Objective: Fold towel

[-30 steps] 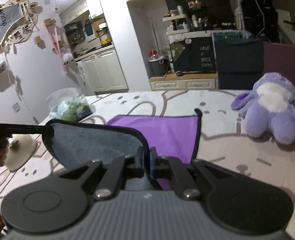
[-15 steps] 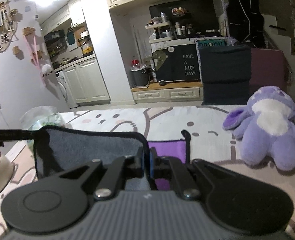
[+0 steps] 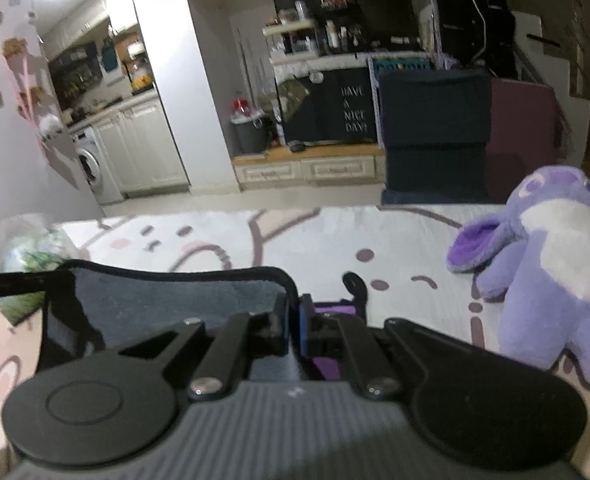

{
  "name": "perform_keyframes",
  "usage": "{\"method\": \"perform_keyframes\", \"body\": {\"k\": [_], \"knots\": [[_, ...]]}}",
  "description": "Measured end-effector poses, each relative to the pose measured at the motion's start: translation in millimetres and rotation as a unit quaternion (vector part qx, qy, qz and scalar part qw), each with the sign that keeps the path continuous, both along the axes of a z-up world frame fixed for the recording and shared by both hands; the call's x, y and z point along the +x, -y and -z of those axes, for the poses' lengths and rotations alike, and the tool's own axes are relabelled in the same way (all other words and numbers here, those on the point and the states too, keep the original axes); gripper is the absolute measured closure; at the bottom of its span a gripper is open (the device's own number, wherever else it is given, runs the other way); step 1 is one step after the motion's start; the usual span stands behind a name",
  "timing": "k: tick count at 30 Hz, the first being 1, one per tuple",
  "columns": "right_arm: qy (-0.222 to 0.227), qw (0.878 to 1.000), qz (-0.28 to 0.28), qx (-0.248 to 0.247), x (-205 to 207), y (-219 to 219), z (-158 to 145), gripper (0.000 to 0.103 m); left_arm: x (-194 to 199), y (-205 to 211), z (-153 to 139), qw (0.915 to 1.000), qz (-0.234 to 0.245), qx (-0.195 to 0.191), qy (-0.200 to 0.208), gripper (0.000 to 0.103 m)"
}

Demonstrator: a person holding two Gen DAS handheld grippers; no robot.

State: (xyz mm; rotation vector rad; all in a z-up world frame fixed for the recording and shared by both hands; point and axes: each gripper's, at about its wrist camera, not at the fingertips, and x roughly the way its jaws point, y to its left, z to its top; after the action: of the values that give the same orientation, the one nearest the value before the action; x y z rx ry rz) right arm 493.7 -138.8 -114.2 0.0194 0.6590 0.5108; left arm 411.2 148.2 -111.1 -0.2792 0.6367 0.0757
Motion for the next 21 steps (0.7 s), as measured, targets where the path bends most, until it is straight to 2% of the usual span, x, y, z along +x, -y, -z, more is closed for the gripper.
{"method": "perform_keyframes", "body": {"k": [12, 18, 21], "knots": [[-0.018, 0.998, 0.006, -0.06, 38, -15, 35, 0.097, 31, -1, 37, 0.9993, -0.003, 0.01, -0.035, 0.098], [-0.027, 0.997, 0.001, -0.075, 49, -20, 51, 0.096, 37, -1, 45, 0.9987, -0.004, 0.017, -0.047, 0.098], [-0.024, 0.996, 0.005, -0.081, 51, -20, 58, 0.089, 37, 1, 46, 0.9985, -0.006, 0.021, -0.05, 0.095]]}}
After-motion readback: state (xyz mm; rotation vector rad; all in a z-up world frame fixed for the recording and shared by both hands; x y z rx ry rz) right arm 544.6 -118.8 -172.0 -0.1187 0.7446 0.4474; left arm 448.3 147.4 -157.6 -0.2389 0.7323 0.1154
